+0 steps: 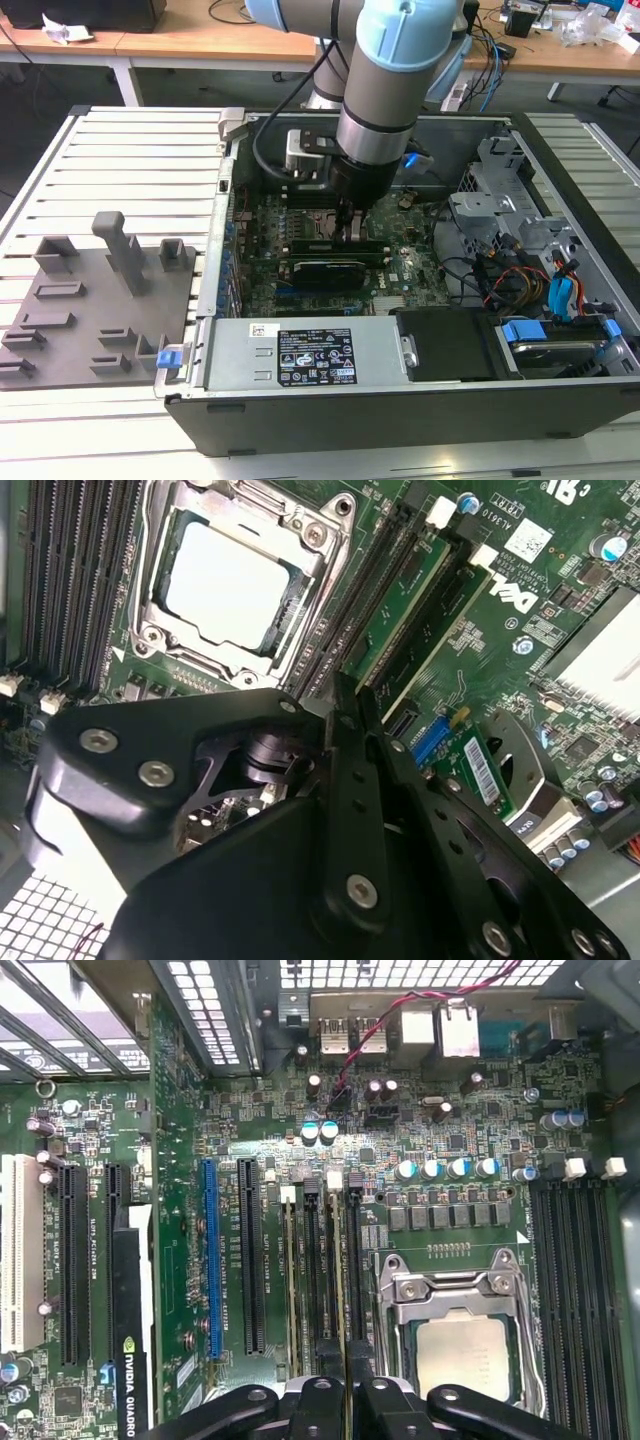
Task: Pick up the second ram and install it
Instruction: 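Insert the second ram into the second slot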
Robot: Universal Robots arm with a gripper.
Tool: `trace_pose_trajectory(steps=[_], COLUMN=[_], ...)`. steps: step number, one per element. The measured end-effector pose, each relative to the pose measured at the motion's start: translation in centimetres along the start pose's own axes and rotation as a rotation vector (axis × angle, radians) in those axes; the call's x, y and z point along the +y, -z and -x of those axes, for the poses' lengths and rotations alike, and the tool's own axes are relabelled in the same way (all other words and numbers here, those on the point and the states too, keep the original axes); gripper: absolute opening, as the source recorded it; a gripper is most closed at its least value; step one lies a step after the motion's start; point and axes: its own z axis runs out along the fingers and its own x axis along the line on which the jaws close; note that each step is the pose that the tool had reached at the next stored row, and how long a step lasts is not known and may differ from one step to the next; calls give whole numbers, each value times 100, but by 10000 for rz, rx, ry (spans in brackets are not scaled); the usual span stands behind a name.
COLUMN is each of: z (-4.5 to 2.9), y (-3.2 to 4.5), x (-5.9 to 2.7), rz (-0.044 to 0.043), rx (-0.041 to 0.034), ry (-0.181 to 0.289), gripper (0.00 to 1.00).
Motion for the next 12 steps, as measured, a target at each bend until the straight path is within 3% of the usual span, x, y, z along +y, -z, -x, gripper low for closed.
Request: trace_pose_trajectory(steps=[4,5,6,9,12], z=[1,1,0,21,78], y=[-6,-6,2,130,280], x=[-3,-1,0,12,27], rz=[-11,-2,0,-2,-7], rx=[-6,-4,2,22,106], ry=[4,2,0,-3,-9], gripper=[15,21,21,21,20])
